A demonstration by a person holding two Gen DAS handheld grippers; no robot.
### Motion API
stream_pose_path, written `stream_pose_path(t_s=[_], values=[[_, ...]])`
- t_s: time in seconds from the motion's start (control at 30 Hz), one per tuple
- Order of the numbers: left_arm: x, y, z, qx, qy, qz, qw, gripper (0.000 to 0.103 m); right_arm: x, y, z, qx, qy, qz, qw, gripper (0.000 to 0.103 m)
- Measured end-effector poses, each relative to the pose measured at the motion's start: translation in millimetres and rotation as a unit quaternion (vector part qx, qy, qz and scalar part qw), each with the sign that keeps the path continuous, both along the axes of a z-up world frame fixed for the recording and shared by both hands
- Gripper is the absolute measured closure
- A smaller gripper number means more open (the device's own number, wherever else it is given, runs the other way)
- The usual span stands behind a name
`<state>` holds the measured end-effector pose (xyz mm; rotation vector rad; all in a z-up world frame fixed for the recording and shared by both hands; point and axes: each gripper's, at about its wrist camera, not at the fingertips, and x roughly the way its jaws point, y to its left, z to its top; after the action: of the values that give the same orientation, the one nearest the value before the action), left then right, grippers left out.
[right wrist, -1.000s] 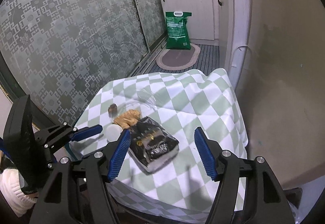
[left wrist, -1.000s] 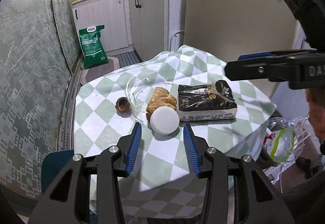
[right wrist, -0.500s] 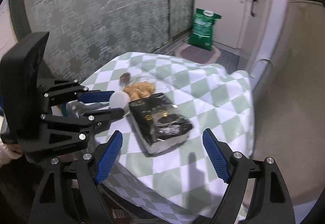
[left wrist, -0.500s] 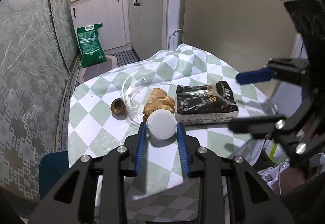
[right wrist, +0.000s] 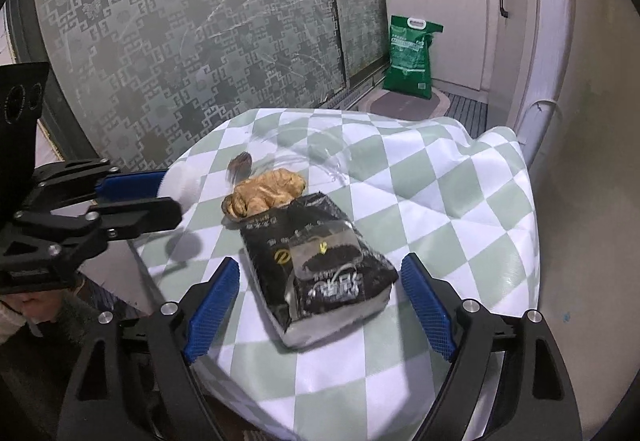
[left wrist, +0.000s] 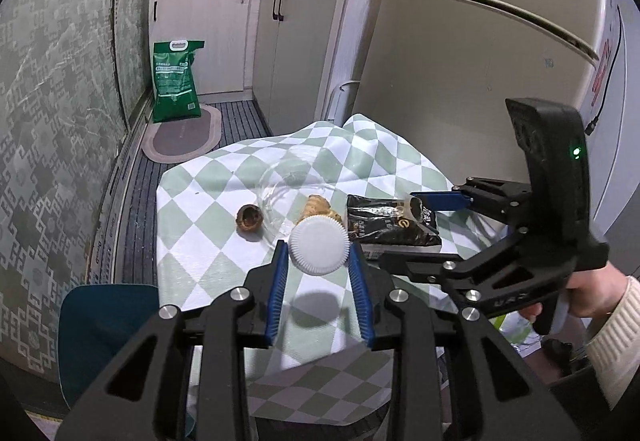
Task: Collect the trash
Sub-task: 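Grasp the white bottle cap with the left tool while the right tool grasps the black snack bag, then carry the cap with the left tool while the right tool carries the snack bag to the teal bin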
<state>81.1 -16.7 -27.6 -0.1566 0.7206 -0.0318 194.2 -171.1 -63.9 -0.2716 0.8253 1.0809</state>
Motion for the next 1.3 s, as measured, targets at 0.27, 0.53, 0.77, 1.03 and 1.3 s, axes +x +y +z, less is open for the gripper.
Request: stream_pose_path(t_s=[0.27, 0.53, 0.77, 1.03, 1.3], values=[[-8, 13, 6, -0.007, -0.004, 0.009, 0.9999, 0.07, -5, 9, -5, -0.003, -0.021, -0.001, 1.0, 0.028], [-14, 19, 20, -0.013, -0.023, 0.017, 0.9995, 0.07, -6, 8, 1, -0.006, -0.03, -0.005, 1.0, 0.054], [-23, 30, 36, -0.017, -0.046, 0.026, 0.9985, 0.07, -9, -2, 21, 0.019, -0.032, -0.019, 0.999, 0.054], [-37, 53, 45, -0.018, -0.062, 0.046, 0.9969, 0.07, -25, 15, 57, 0.076, -0.022, -0.002, 0.997, 0.054], [-58, 86, 49, -0.014, -0.073, 0.079, 0.9941, 0.07, -40, 54, 75, 0.096, -0.017, 0.019, 0.995, 0.054]])
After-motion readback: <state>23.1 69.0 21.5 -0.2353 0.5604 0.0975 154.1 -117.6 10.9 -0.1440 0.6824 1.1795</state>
